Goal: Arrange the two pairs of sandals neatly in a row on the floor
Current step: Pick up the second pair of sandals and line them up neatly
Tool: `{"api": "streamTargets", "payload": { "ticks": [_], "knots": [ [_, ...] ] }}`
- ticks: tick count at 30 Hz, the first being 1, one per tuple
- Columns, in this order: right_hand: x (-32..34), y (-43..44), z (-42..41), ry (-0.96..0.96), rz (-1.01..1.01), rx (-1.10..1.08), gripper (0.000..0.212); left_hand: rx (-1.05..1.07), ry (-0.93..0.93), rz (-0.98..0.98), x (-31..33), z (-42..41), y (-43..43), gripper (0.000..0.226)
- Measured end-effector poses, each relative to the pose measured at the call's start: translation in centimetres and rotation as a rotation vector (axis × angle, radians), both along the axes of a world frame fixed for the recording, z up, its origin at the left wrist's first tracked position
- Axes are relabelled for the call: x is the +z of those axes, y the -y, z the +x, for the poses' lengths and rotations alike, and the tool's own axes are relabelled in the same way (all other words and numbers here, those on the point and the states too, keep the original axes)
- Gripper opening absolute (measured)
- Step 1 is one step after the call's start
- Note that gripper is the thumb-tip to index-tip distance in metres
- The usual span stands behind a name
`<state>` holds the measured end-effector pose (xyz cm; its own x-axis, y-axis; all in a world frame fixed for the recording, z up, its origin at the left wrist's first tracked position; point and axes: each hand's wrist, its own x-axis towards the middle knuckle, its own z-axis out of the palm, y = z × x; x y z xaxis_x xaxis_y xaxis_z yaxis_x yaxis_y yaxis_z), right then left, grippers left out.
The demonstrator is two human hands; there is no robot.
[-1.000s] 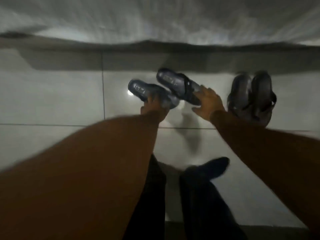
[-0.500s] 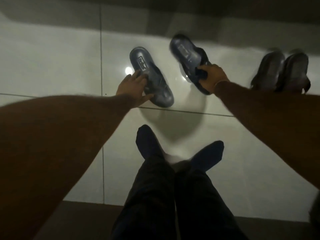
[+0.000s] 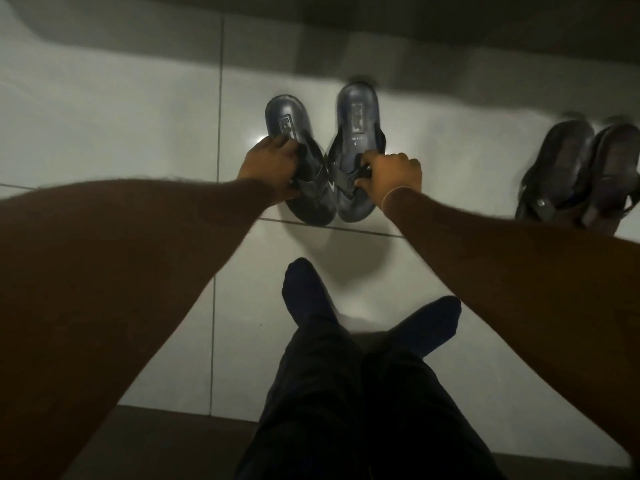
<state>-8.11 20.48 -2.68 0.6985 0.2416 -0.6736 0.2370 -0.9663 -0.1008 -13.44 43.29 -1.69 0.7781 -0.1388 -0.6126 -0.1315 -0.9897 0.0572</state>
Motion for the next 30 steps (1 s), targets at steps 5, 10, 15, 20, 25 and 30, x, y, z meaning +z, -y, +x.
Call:
{"api": "streamTargets", "payload": {
  "ticks": [5,10,15,20,25,30],
  "knots": [
    [0.0,0.4,-0.3,0.035,-0.012,0.014,0.046,-0.108,0.025,-0.036,-0.1,-0.4,-0.3,0.066],
    [-0.6,0.4,-0.7,0.046,0.128,-0.218,0.074,-0.077,-0.024,-0.036,-0.5,-1.2,0.8,0.086],
    [-0.8,-0.1,-1.6,-0.053,0.291,-0.521,0.11,0.009,-0.035,-0.078,-0.7,-1.7,1.6,0.084],
    [-1.3,0.5,-1.8,-0.055,0.192,-0.284,0.087,0.016,-0.023,-0.096,-0.7,-1.9,1.7,0.078],
    [-1.2,0.4,-1.6,-0.062,0.251,-0.357,0.091,0.008,-0.02,-0.059,-1.4,-2.5,1.7,0.082],
    [-1.4,0.5,-1.7,-0.06,0.277,-0.383,0.092,0.041,0.002,-0.061,-1.7,-2.8,2.0,0.084]
  ]
}}
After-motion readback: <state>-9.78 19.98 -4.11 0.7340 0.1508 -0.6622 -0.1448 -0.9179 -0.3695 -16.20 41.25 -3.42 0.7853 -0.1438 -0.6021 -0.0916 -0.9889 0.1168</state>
